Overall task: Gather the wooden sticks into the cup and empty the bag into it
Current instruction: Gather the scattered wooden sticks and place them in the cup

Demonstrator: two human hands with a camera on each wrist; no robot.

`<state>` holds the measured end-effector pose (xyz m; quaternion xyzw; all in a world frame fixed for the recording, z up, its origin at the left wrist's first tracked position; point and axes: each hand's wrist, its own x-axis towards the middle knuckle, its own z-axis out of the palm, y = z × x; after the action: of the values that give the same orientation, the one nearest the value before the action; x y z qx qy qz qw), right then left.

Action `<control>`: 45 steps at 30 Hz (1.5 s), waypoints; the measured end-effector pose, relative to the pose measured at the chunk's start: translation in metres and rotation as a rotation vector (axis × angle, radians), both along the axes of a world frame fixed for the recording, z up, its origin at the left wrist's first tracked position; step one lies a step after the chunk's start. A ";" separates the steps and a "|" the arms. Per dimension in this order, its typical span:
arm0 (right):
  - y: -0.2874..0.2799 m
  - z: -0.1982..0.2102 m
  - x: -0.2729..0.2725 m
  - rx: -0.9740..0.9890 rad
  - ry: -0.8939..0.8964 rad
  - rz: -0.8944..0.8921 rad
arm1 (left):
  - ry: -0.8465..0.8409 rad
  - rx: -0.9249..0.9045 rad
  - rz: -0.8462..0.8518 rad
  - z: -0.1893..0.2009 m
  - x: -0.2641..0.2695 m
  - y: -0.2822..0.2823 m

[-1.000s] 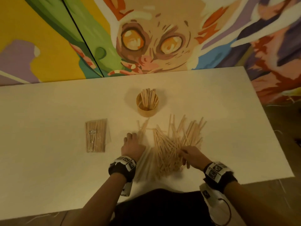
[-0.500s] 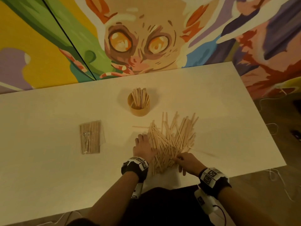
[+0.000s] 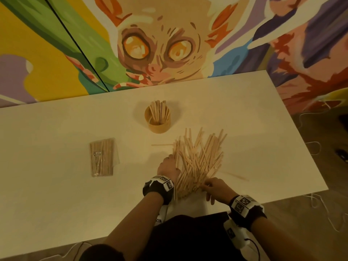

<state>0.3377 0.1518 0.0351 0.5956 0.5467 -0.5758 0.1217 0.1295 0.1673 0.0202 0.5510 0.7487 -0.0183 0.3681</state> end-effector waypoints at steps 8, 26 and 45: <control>0.008 0.004 -0.005 -0.013 0.043 -0.032 | -0.172 0.002 0.138 0.000 -0.019 0.002; 0.041 0.035 -0.074 -0.023 0.274 -0.068 | -0.728 0.035 0.417 0.025 -0.080 -0.010; 0.027 0.050 -0.142 -0.024 0.489 0.055 | -1.355 0.093 1.057 0.073 -0.067 0.006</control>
<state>0.1958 0.1790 0.0850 0.4218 0.5692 -0.7057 0.0084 0.0622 0.1730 0.0935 0.0368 0.5257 0.5191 0.6729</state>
